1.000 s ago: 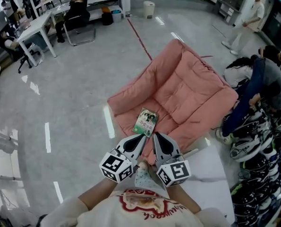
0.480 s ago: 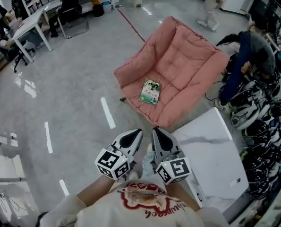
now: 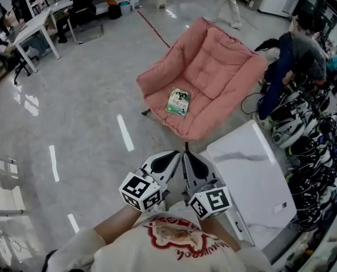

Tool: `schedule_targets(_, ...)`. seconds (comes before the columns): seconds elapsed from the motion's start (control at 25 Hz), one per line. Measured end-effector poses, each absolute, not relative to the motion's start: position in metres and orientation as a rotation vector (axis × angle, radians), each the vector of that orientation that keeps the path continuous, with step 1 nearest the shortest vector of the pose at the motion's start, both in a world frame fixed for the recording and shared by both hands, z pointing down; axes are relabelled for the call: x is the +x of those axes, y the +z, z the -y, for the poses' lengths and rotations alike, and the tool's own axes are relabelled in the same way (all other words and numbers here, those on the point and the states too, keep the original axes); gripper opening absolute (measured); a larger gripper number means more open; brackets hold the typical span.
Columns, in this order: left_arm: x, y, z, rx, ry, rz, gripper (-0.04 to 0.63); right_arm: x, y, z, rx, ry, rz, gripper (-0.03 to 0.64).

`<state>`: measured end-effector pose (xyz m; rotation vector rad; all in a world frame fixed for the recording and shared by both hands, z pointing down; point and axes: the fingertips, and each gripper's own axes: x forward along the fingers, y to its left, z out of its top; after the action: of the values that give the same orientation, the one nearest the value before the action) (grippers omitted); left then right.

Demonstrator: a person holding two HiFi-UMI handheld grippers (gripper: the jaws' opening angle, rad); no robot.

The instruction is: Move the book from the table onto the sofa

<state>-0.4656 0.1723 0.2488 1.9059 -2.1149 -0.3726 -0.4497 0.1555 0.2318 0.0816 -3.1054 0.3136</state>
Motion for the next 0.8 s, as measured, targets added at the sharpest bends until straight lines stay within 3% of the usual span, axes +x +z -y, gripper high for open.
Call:
schedule_targets(0.32,-0.415,0.244,-0.197,1.897,-0.379,2.145,0.005,-0.394,0.222,-0.176,0.047,0.295,3.139,0.0)
schedule_targets(0.8,-0.242,0.255,-0.26,1.782,-0.451,2.22,0.005,-0.216,0.229,-0.23,-0.031,0.316,3.112,0.001)
